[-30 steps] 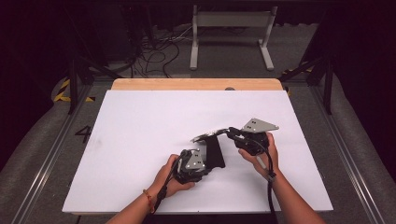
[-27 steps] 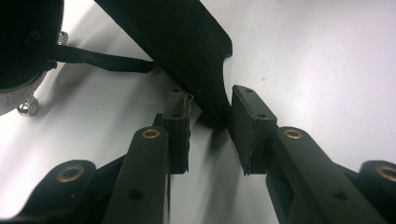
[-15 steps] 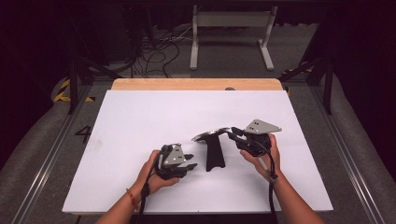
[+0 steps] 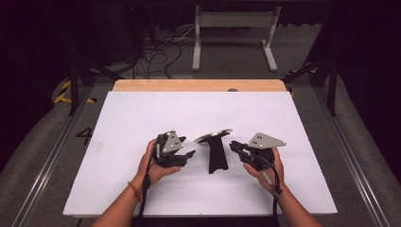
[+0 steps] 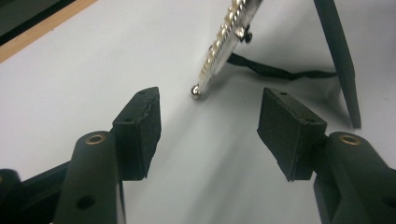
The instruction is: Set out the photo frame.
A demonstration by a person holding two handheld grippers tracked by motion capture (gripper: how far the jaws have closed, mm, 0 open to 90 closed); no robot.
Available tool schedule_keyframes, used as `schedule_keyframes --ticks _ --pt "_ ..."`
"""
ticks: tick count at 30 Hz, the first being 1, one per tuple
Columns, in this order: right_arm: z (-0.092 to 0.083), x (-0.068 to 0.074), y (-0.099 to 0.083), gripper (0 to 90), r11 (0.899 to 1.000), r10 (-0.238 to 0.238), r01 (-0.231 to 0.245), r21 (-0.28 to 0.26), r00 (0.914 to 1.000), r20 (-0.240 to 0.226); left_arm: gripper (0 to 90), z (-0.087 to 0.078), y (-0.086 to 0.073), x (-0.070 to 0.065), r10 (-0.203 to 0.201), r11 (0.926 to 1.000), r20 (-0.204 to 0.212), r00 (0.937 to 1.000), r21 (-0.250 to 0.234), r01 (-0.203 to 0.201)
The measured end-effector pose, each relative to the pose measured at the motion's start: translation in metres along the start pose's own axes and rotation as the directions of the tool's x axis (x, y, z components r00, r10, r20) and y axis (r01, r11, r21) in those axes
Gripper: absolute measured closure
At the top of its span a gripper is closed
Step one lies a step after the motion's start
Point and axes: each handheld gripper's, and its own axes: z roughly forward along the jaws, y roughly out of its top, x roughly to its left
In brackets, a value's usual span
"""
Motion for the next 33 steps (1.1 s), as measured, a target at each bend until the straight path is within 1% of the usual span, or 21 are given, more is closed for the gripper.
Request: schedule_keyframes --ticks 1,2,3,4,6,7,9,12,14,15,17,18,20,22,23,24,26,28,29,30,33 --pt "-0.004 0.003 -0.003 90.0 1.0 -0.001 0.001 -0.01 0.9999 -0.017 40.7 0.002 0.003 0.001 -0.001 1.0 -0.01 1.0 -0.003 0.001" --pt "-0.004 0.003 -0.003 90.0 1.0 -0.001 0.001 -0.01 0.9999 -0.017 40.7 0.004 0.005 0.002 -0.006 1.0 -0.016 0.9999 -0.006 0.006" --pt "-0.005 0.005 -0.003 90.0 1.0 0.0 -0.001 -0.014 0.9996 -0.03 41.4 0.006 0.008 0.002 -0.01 0.9999 -0.012 0.9999 -0.011 0.01" --pt "-0.005 0.009 -0.004 90.0 1.0 -0.005 0.004 -0.019 0.9994 -0.035 41.8 0.007 0.01 0.002 -0.009 0.9998 -0.028 0.9996 -0.018 0.009" --pt "-0.004 0.017 -0.005 90.0 1.0 -0.001 -0.001 -0.029 0.9978 -0.066 43.5 0.011 0.012 0.003 -0.019 0.9998 -0.025 0.9995 -0.008 0.019" --pt "-0.003 0.02 -0.005 90.0 1.0 -0.005 0.003 -0.029 0.9976 -0.07 43.1 0.014 0.013 0.004 -0.023 0.9997 -0.026 0.9994 -0.007 0.022" --pt "0.001 0.03 -0.003 90.0 1.0 -0.015 0.013 -0.028 0.9959 -0.09 44.2 0.019 0.014 0.005 -0.027 0.9996 -0.022 0.9994 -0.005 0.027" --pt "0.01 0.048 -0.002 89.1 0.999 -0.042 0.04 -0.016 0.9933 -0.108 47.2 0.025 0.015 0.004 -0.031 0.9994 -0.002 0.9995 -0.016 0.03" --pt "0.017 0.059 -0.002 87.7 0.998 -0.057 0.056 -0.012 0.991 -0.121 48.7 0.029 0.014 0.003 -0.047 0.9988 0.012 0.9988 -0.016 0.047" --pt "0.022 0.064 -0.003 87.7 0.998 -0.063 0.063 -0.004 0.9902 -0.125 49.3 0.031 0.014 0.003 -0.057 0.9983 0.011 0.9983 -0.013 0.057" --pt "0.031 0.073 -0.004 87.9 0.997 -0.072 0.074 0.011 0.9885 -0.133 54.4 0.034 0.013 0.004 -0.063 0.9979 0.016 0.9979 -0.016 0.063" --pt "0.035 0.077 -0.005 88.3 0.997 -0.077 0.081 0.02 0.9885 -0.13 55.8 0.035 0.013 0.004 -0.062 0.9979 0.012 0.998 -0.02 0.062" --pt "0.042 0.082 -0.006 88.6 0.996 -0.081 0.086 0.035 0.9891 -0.123 58.4 0.037 0.012 0.003 -0.06 0.9978 0.022 0.9979 -0.025 0.061" --pt "0.048 0.084 -0.008 88.9 0.995 -0.08 0.086 0.047 0.9908 -0.109 64.5 0.038 0.012 0.001 -0.041 0.9989 0.022 0.9989 -0.021 0.042" --pt "0.05 0.085 -0.008 89.1 0.995 -0.077 0.083 0.055 0.992 -0.1 68.4 0.037 0.013 0.0 -0.035 0.9992 0.031 0.9989 -0.017 0.036" --pt "0.052 0.085 -0.009 89.4 0.995 -0.073 0.079 0.057 0.9927 -0.096 71.2 0.038 0.013 -0.001 -0.024 0.9996 0.023 0.9995 -0.016 0.024" --pt "0.054 0.085 -0.011 89.9 0.995 -0.068 0.074 0.068 0.9944 -0.081 71.5 0.037 0.013 -0.001 -0.022 0.9997 0.022 0.9995 -0.012 0.022" --pt "0.056 0.084 -0.012 90.0 0.996 -0.061 0.065 0.066 0.9966 -0.056 71.9 0.037 0.012 0.0 -0.032 0.9994 0.029 0.9991 -0.015 0.032" --pt "0.057 0.083 -0.013 90.0 0.996 -0.055 0.058 0.061 0.9974 -0.046 72.2 0.037 0.011 0.0 -0.04 0.9991 0.025 0.9989 -0.013 0.04" --pt "0.057 0.083 -0.013 90.0 0.997 -0.051 0.054 0.054 0.9978 -0.043 72.6 0.037 0.011 -0.001 -0.035 0.9993 0.019 0.9992 -0.011 0.035" --pt "0.059 0.086 -0.013 90.0 0.997 -0.053 0.053 0.049 0.9985 -0.014 73.6 0.036 0.011 -0.002 -0.026 0.9996 0.009 0.9996 -0.007 0.026"
